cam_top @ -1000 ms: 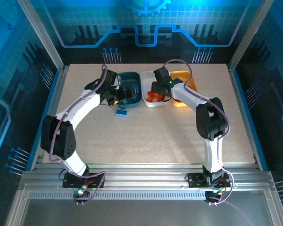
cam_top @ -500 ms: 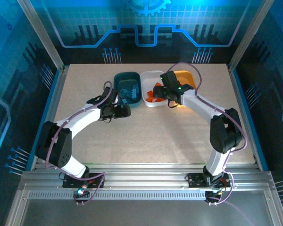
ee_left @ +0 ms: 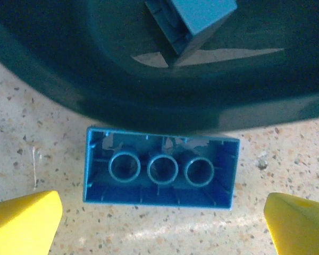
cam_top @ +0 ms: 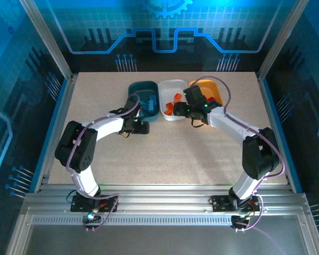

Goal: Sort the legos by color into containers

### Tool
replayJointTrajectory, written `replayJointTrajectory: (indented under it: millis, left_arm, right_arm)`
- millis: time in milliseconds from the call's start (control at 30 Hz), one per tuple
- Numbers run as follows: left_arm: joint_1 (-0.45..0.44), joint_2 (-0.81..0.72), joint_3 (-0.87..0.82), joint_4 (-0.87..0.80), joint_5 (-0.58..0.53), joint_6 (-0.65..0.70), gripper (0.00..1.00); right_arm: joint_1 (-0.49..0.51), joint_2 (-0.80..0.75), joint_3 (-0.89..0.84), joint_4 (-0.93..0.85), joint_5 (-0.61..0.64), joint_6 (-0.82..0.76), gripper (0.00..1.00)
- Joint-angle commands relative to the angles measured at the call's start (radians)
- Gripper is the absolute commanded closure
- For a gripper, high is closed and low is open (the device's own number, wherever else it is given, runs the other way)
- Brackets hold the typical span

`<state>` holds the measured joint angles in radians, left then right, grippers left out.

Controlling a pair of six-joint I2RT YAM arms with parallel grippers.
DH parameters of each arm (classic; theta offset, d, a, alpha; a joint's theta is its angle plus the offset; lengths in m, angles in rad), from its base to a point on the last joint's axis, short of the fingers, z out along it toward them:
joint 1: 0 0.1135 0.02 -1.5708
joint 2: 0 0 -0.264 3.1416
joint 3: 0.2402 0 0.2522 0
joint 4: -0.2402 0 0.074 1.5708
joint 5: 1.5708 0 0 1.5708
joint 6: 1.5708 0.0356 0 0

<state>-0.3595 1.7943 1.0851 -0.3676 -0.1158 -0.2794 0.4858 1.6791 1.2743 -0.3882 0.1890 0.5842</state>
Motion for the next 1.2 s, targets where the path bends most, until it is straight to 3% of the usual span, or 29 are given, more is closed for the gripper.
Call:
replayJointTrajectory:
  millis: [0,300,600,733,1167]
  left_arm:
    - [-0.007,0.034,0.048,0.001,-0.041,0.039,0.02]
    - [-0.008,0.068,0.061,-0.002,-0.076,0.059,0.13]
    - [-0.015,0.068,0.047,0.013,-0.068,0.059,0.33]
    - [-0.024,0.049,0.039,0.005,-0.074,0.056,0.37]
    - [-0.047,-0.234,0.048,-0.172,-0.086,-0.018,0.42]
  right_arm:
    - [0.007,-0.027,-0.016,0.008,-0.021,0.016,0.24]
    - [0.01,-0.026,-0.02,0.004,-0.025,0.02,0.25]
    - [0.011,-0.025,-0.013,0.001,-0.021,0.02,0.26]
    - [0.013,-0.021,-0.015,-0.001,-0.021,0.02,0.26]
    - [0.014,-0.075,-0.064,0.0,-0.011,0.011,0.26]
